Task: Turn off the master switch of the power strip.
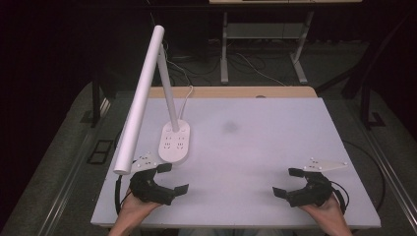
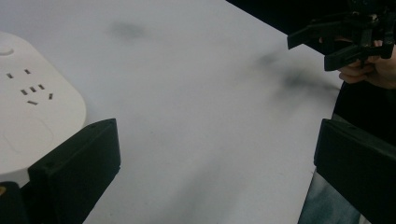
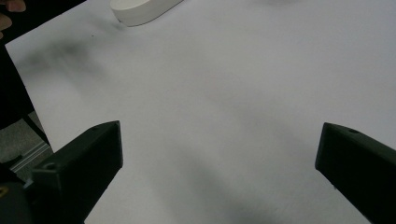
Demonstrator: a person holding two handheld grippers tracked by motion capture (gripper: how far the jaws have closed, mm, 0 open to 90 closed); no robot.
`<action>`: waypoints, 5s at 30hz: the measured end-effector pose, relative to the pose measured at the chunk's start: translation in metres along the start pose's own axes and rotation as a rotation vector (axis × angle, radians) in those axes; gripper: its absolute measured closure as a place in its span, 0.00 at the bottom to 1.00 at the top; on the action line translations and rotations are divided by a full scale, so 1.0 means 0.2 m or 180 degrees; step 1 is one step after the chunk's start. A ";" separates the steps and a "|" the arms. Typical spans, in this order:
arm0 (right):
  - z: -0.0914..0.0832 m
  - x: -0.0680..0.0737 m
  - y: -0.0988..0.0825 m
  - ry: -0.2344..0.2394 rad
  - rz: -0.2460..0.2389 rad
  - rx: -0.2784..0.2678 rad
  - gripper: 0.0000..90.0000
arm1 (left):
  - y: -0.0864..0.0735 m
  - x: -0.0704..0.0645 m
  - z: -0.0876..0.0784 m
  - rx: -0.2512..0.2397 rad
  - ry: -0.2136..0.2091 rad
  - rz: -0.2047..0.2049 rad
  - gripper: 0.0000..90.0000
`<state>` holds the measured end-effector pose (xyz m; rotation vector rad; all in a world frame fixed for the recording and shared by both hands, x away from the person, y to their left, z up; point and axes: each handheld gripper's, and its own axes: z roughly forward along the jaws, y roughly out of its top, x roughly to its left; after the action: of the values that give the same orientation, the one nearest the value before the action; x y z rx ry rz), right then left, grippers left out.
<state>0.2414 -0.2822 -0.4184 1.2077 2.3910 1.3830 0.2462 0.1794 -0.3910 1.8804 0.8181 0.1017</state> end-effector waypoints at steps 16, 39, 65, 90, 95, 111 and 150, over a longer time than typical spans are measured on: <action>0.00 0.00 0.00 -0.0005 0.0009 0.0002 0.00 | 0.06 0.04 -0.04 0.0081 0.0046 0.0020 0.00; 0.00 0.00 0.00 0.0029 0.0013 -0.0007 0.00 | 0.16 0.15 -0.14 0.0086 0.0204 -0.0040 0.00; 0.00 0.00 -0.01 0.0033 0.0000 -0.0005 0.00 | 0.27 0.26 -0.20 0.0126 0.0419 -0.0071 0.00; 0.00 -0.01 -0.01 0.0009 0.0003 -0.0006 0.00 | 0.35 0.40 -0.21 0.0235 0.0580 -0.0125 0.00; 0.00 -0.01 -0.01 0.0008 0.0005 0.0002 0.00 | 0.37 0.42 -0.21 0.0255 0.0617 -0.0129 0.00; 0.00 -0.02 -0.01 -0.0006 0.0026 0.0007 0.00 | 0.43 0.51 -0.17 0.0350 0.0666 -0.0121 0.00; 0.00 -0.02 -0.02 -0.0036 0.0006 0.0044 0.00 | 0.45 0.77 -0.01 0.0467 0.0875 -0.0359 0.03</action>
<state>0.2420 -0.2849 -0.4227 1.2181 2.3965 1.3586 0.4077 0.2490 -0.3597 1.9793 1.1440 0.2393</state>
